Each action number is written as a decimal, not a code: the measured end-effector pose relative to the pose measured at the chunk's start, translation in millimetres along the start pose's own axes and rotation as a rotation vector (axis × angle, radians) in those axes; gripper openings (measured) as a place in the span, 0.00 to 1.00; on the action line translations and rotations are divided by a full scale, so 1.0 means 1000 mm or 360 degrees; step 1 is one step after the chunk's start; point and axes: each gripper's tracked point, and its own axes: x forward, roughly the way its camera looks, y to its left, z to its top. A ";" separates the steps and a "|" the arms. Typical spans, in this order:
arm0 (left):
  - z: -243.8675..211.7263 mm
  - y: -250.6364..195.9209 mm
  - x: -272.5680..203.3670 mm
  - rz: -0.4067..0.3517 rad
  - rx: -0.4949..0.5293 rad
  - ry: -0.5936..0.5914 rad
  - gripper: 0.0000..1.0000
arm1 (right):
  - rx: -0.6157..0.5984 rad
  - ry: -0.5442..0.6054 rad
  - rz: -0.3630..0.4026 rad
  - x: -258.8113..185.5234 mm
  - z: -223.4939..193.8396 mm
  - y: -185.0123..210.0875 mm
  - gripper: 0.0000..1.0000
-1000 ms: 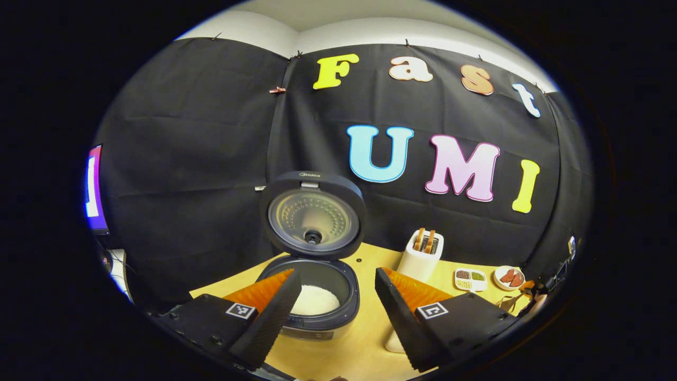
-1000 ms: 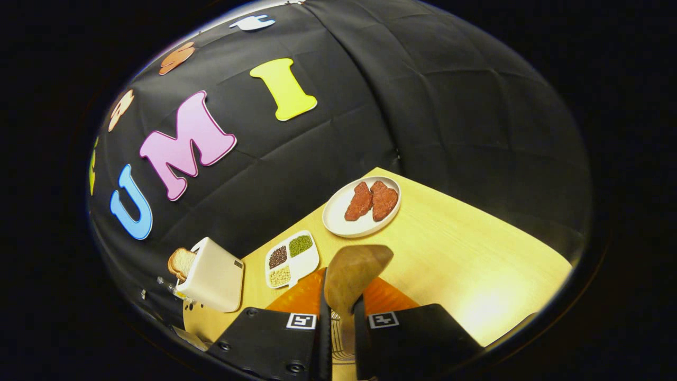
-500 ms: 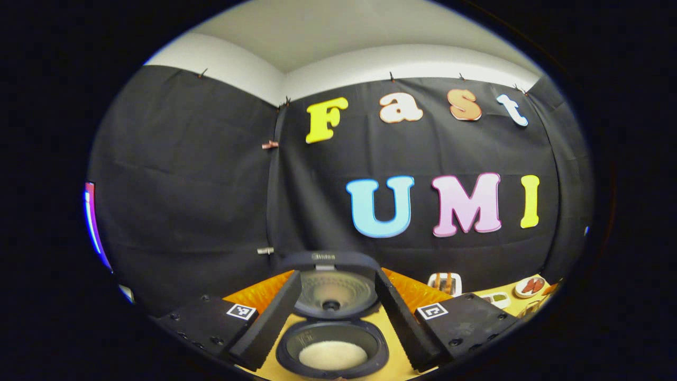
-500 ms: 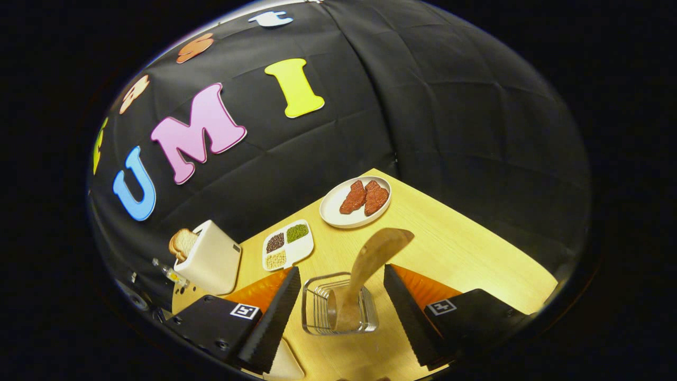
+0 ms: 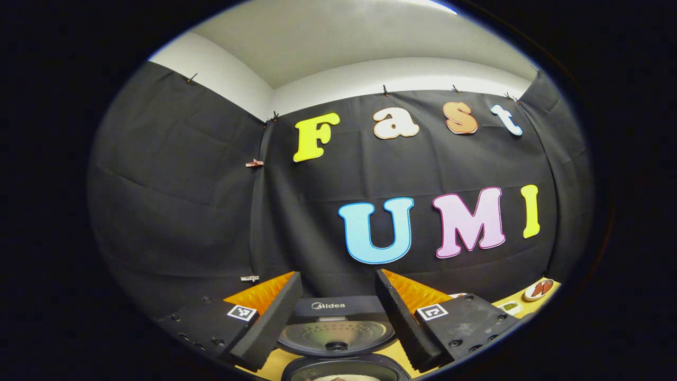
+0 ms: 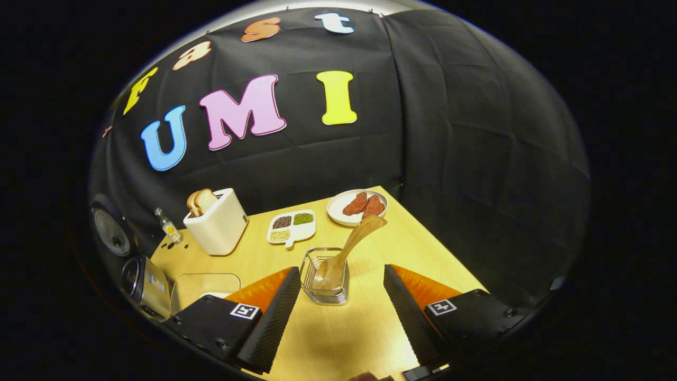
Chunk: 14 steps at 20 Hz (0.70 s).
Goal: Close the left gripper, press the button to open the rice cooker; take a wooden spoon from the chopstick holder with the right hand, scoop a spoonful of rice and pour it into the rice cooker, then put the wooden spoon back into the chopstick holder.
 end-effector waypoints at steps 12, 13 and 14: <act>-0.044 0.014 0.053 0.0003 -0.0039 0.0236 1.00 | -0.0010 -0.0108 0.0019 -0.060 0.020 0.025 0.99; -0.049 0.013 0.048 0.0009 -0.0036 0.0279 0.96 | -0.0002 -0.0101 0.0029 -0.059 0.019 0.028 0.99; -0.048 0.013 0.044 0.0010 -0.0045 0.0292 0.98 | 0.0000 -0.0098 0.0038 -0.056 0.018 0.031 0.99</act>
